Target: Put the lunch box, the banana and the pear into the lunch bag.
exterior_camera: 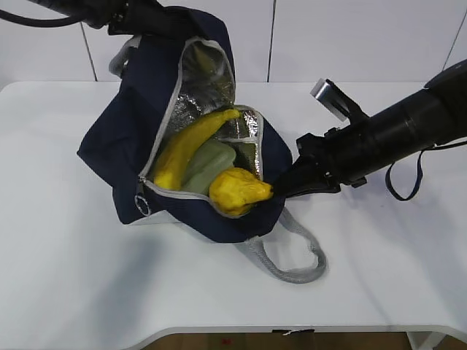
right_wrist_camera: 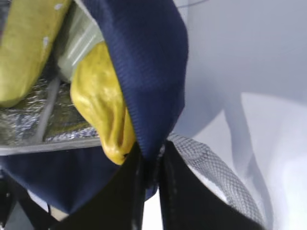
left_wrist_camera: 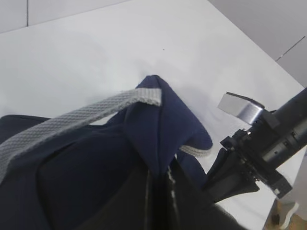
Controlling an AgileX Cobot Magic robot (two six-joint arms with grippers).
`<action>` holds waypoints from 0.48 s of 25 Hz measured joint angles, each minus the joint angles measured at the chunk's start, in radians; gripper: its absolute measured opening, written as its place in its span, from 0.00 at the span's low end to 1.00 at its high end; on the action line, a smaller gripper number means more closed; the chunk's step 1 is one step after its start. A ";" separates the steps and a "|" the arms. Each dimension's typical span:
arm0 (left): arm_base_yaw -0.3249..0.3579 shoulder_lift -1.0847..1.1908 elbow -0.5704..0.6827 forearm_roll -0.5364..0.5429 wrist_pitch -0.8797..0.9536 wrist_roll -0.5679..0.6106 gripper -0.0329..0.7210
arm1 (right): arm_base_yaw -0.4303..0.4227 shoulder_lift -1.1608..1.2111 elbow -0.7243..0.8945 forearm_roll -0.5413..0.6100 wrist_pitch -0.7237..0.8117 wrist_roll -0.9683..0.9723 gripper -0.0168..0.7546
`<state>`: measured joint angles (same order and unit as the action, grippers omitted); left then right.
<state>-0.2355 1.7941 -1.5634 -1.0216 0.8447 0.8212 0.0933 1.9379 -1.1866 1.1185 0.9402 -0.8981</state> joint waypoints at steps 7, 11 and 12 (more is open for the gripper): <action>0.004 0.000 0.000 0.021 0.043 0.000 0.03 | 0.000 -0.012 -0.046 0.017 0.050 -0.026 0.07; 0.004 0.000 0.000 0.034 0.080 0.000 0.03 | 0.000 -0.049 -0.100 0.007 0.069 -0.026 0.07; 0.004 0.000 0.000 0.034 0.090 0.000 0.03 | 0.000 -0.054 -0.118 0.006 0.078 -0.022 0.07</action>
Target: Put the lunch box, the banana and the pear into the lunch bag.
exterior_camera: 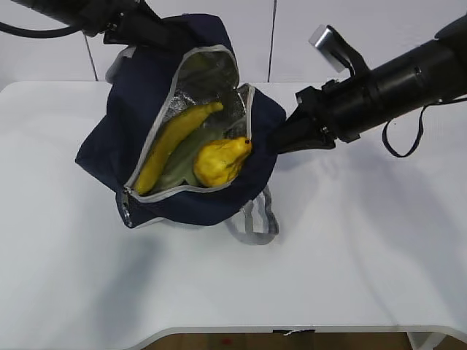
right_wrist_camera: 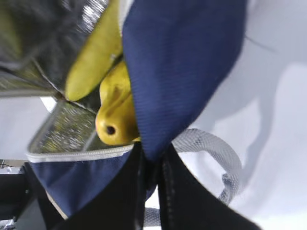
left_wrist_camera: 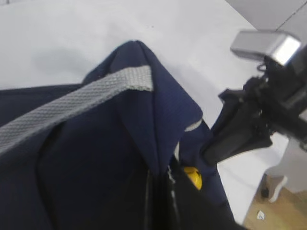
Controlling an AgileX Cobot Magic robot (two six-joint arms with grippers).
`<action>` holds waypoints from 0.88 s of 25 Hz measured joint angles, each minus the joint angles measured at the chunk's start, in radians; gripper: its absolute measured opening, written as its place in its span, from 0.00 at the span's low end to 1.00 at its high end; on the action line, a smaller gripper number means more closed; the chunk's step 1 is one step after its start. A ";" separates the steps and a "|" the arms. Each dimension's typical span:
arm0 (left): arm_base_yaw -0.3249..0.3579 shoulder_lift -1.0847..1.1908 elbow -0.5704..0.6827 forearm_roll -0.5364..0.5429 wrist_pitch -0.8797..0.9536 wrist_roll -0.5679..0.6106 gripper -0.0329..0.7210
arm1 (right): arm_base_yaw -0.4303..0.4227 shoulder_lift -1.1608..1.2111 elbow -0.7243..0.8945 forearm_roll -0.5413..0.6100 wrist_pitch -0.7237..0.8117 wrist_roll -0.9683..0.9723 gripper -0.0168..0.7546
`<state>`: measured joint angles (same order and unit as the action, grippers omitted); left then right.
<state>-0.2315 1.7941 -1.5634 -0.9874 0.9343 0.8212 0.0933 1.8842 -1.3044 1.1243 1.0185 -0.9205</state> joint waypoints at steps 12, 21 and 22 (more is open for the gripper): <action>0.000 0.000 0.000 0.012 0.121 -0.002 0.03 | 0.000 -0.007 -0.225 -0.140 0.105 0.159 0.07; -0.056 0.000 0.000 0.031 0.155 -0.014 0.03 | 0.000 -0.007 -0.426 -0.344 0.194 0.328 0.07; -0.067 0.000 0.000 0.031 0.157 -0.014 0.03 | 0.000 -0.007 -0.441 -0.358 0.207 0.341 0.06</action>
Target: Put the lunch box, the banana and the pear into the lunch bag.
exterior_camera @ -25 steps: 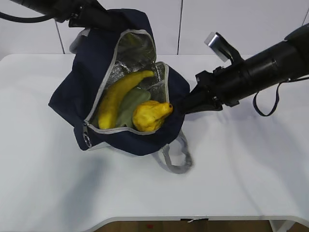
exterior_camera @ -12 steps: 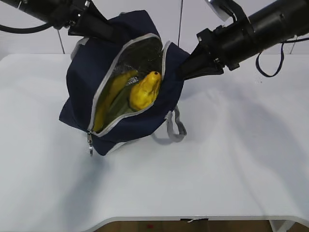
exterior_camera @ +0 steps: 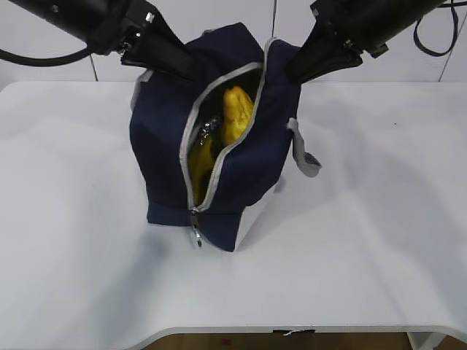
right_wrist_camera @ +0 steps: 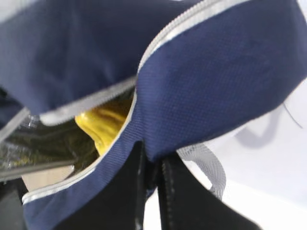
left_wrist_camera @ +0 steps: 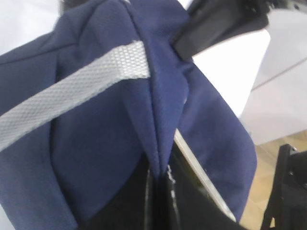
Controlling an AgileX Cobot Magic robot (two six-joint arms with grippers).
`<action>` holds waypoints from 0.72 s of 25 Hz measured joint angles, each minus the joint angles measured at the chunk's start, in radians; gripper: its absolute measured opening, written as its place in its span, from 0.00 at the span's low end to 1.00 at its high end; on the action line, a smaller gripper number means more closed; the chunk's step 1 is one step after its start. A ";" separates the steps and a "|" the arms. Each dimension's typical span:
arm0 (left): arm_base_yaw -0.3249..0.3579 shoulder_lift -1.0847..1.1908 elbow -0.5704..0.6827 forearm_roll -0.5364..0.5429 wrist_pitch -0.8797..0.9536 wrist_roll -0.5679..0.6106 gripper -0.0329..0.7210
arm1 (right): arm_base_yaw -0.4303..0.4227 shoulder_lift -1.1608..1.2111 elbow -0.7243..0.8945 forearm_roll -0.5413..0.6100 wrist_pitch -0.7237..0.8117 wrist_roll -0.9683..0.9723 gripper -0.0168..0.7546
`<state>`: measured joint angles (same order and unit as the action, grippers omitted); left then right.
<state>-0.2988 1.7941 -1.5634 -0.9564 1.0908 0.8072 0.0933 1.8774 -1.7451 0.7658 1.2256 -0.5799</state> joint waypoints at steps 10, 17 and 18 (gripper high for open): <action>-0.124 0.000 0.000 -0.016 -0.026 -0.002 0.03 | 0.000 0.000 -0.041 -0.083 0.030 0.049 0.06; -0.153 0.000 -0.043 -0.025 -0.052 -0.010 0.03 | -0.004 -0.015 -0.096 -0.150 0.041 0.090 0.06; -0.153 0.000 -0.052 -0.025 -0.052 -0.011 0.03 | -0.007 -0.019 -0.099 -0.152 0.041 0.093 0.06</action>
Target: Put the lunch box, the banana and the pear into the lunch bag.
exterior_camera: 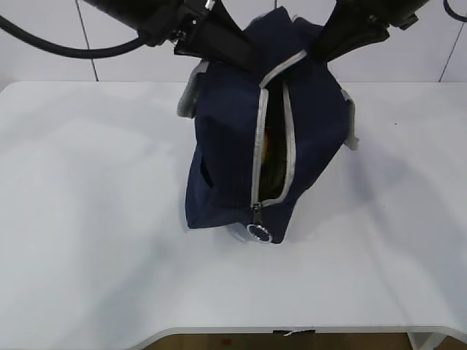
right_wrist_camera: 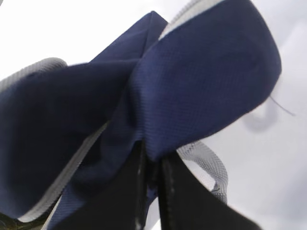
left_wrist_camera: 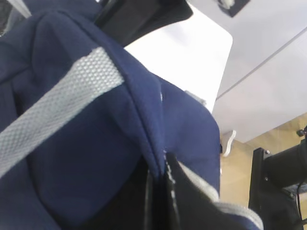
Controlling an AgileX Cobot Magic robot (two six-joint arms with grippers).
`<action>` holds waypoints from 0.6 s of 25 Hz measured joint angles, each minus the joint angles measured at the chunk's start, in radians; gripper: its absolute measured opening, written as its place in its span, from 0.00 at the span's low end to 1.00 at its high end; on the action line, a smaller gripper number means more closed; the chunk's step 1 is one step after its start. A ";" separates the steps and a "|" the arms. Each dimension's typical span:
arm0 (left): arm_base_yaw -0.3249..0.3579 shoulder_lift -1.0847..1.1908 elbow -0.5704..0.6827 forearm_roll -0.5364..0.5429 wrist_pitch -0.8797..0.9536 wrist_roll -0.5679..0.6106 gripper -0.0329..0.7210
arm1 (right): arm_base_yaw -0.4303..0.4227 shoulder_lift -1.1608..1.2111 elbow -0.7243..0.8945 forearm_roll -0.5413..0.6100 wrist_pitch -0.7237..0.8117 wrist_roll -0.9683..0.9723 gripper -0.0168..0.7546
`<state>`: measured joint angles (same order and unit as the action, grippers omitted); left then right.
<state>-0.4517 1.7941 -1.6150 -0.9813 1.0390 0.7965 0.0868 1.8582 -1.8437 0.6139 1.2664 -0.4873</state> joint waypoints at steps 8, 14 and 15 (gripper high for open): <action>-0.002 0.000 -0.014 0.033 -0.024 -0.005 0.03 | -0.004 -0.018 -0.002 -0.029 0.000 0.008 0.06; -0.002 0.052 -0.016 0.036 -0.038 -0.046 0.03 | -0.004 -0.018 -0.002 -0.091 0.002 0.030 0.06; -0.004 0.064 -0.016 0.036 -0.042 -0.049 0.03 | -0.004 -0.018 -0.002 -0.098 0.002 0.030 0.06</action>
<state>-0.4556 1.8581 -1.6312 -0.9453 0.9966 0.7478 0.0823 1.8402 -1.8461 0.5159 1.2682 -0.4570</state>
